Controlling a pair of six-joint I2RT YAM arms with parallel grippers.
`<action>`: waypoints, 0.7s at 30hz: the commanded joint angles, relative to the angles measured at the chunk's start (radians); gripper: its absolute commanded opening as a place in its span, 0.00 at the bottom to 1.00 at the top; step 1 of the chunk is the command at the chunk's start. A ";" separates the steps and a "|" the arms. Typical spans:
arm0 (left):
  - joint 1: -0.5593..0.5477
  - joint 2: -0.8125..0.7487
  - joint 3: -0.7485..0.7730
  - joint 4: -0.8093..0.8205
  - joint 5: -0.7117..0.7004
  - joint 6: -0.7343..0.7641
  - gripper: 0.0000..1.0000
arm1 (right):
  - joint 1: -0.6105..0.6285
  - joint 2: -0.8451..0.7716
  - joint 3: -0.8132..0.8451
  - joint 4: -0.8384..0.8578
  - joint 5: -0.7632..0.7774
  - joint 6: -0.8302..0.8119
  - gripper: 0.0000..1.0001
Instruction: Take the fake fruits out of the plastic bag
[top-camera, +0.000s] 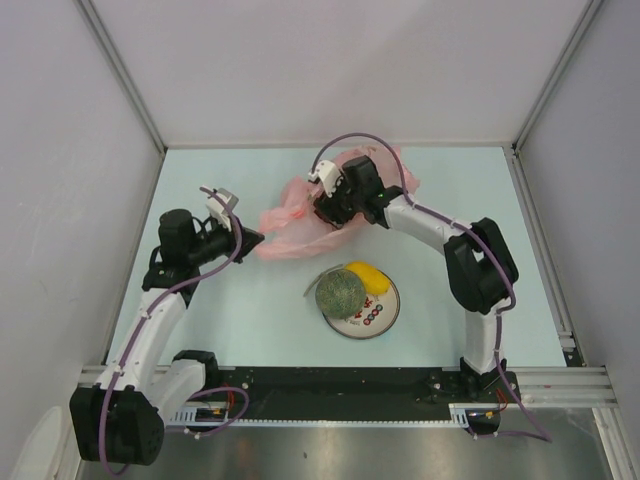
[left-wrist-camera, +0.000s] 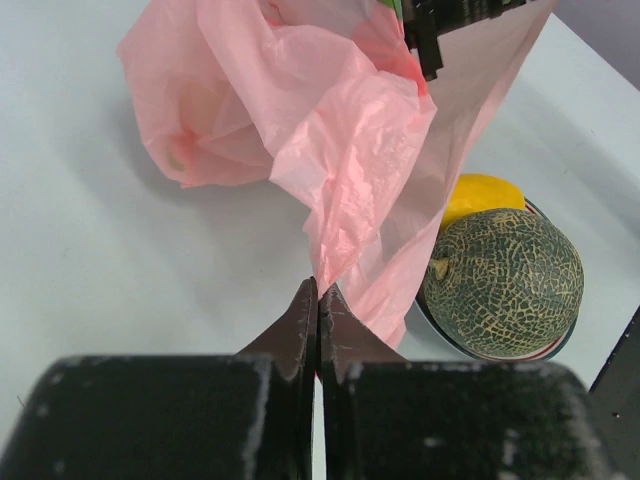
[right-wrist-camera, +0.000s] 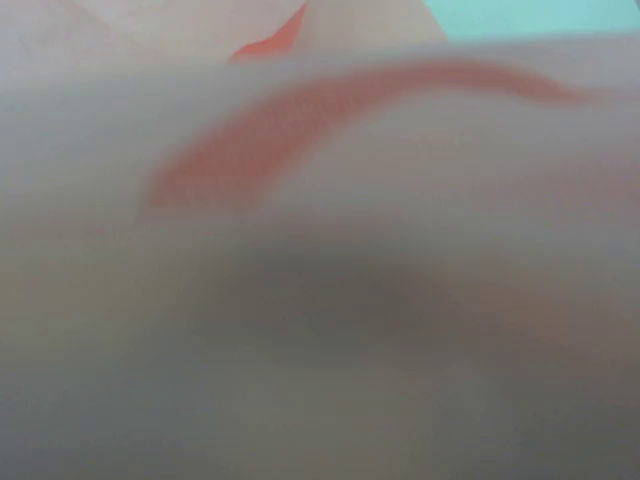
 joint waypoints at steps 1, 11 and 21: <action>0.010 -0.017 0.006 0.042 -0.008 -0.028 0.00 | -0.049 -0.090 0.003 -0.054 -0.118 -0.011 0.40; 0.008 -0.016 0.001 -0.004 -0.011 0.001 0.00 | -0.033 0.076 0.014 0.022 0.005 0.020 0.42; 0.007 -0.043 -0.028 -0.069 -0.007 0.118 0.00 | -0.027 0.013 -0.044 -0.002 0.032 0.040 0.87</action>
